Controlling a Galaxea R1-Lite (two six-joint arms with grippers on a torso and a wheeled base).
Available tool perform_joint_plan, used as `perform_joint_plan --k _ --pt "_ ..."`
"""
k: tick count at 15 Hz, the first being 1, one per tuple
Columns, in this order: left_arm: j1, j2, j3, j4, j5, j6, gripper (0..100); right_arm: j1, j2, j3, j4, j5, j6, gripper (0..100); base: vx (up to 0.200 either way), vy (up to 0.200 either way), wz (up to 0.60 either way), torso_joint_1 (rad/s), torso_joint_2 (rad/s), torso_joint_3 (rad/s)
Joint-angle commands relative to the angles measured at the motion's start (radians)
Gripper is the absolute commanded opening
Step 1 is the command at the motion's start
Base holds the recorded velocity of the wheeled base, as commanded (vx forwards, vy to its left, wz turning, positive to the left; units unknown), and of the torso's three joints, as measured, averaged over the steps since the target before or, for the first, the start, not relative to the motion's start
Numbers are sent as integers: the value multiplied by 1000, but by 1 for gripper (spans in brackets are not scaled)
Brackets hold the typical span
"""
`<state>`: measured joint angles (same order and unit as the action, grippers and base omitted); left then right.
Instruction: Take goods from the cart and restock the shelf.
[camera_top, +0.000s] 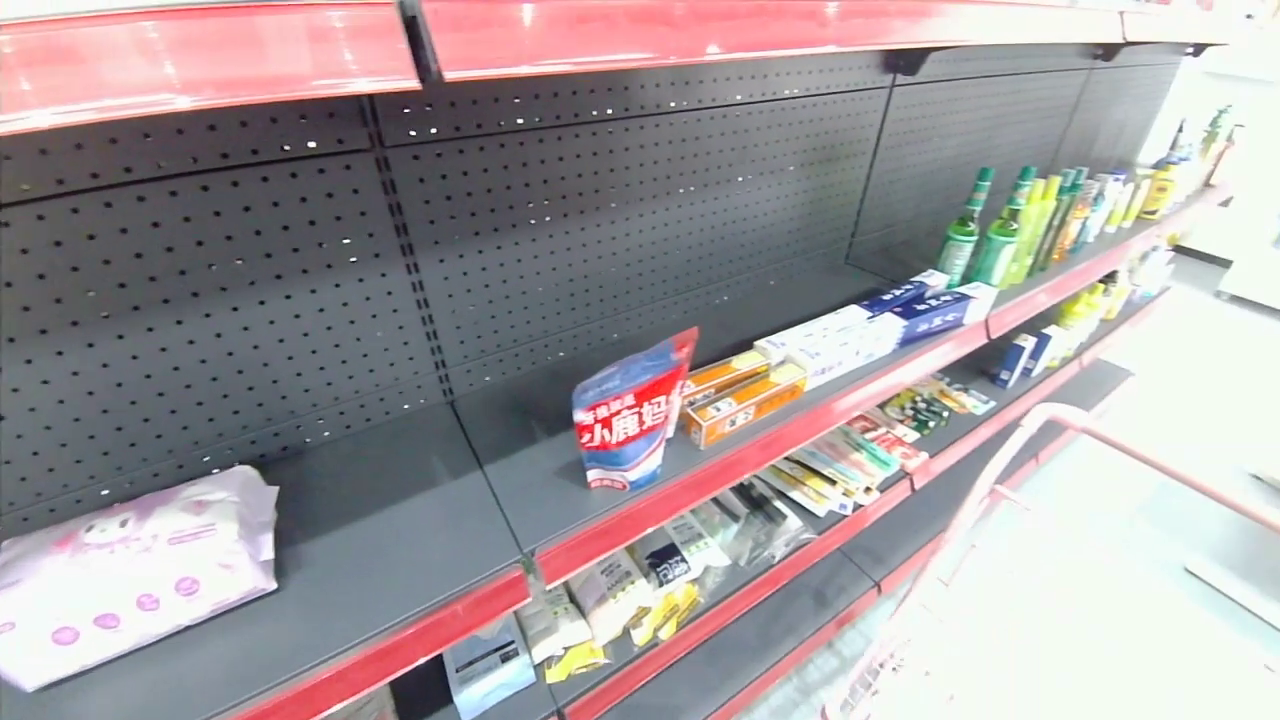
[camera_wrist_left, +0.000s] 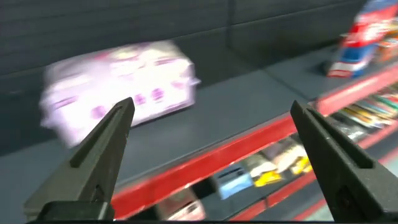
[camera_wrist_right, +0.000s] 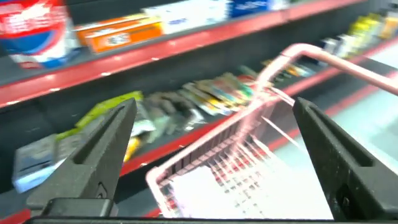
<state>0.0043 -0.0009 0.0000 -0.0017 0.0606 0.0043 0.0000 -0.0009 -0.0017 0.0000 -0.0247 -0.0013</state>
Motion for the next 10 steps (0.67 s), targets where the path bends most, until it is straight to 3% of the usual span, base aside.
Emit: perform_joint_plan --k 1,7,10 --pt "0 1 0 0 1 0 100 0 1 0 0 0 0 100 0 0 -600 -2 -2 2" --pt "0 1 0 0 1 0 100 0 1 0 0 0 0 100 0 0 -600 2 2 4" --pt "0 1 0 0 1 0 100 0 1 0 2 0 -2 100 0 0 0 0 0 0"
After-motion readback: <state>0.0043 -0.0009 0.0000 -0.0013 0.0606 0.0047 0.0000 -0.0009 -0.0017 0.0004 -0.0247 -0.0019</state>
